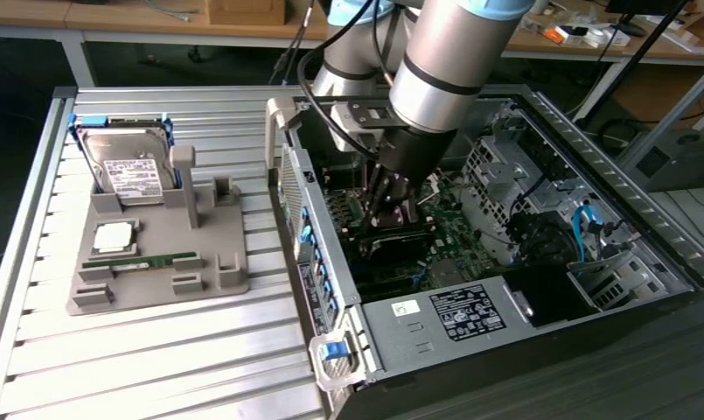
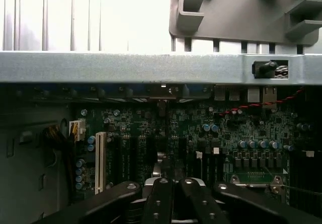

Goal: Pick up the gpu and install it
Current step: 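Press down on the gpu until it lock into place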

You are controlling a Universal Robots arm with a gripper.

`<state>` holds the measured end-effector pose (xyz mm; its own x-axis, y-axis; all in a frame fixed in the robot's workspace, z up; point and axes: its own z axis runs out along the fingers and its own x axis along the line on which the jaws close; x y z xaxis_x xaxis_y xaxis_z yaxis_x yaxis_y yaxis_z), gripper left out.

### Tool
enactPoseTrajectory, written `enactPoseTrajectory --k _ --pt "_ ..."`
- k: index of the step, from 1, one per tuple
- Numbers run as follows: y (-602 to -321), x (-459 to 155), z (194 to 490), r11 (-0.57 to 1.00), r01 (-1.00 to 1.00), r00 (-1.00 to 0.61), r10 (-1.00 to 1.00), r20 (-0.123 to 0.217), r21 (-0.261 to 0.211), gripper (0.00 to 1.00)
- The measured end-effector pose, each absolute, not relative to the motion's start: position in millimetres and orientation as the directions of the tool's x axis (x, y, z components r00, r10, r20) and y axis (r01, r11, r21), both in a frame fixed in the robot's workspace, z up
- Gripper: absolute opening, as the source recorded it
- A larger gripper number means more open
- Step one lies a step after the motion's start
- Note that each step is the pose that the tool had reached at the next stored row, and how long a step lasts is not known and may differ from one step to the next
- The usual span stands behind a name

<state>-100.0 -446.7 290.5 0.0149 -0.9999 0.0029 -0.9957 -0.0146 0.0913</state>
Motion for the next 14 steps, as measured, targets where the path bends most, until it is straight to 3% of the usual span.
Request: enactPoseTrajectory --k 14 --pt "-447 -100 274 -0.015 -0.994 0.015 -1.000 0.003 0.105 0.11"
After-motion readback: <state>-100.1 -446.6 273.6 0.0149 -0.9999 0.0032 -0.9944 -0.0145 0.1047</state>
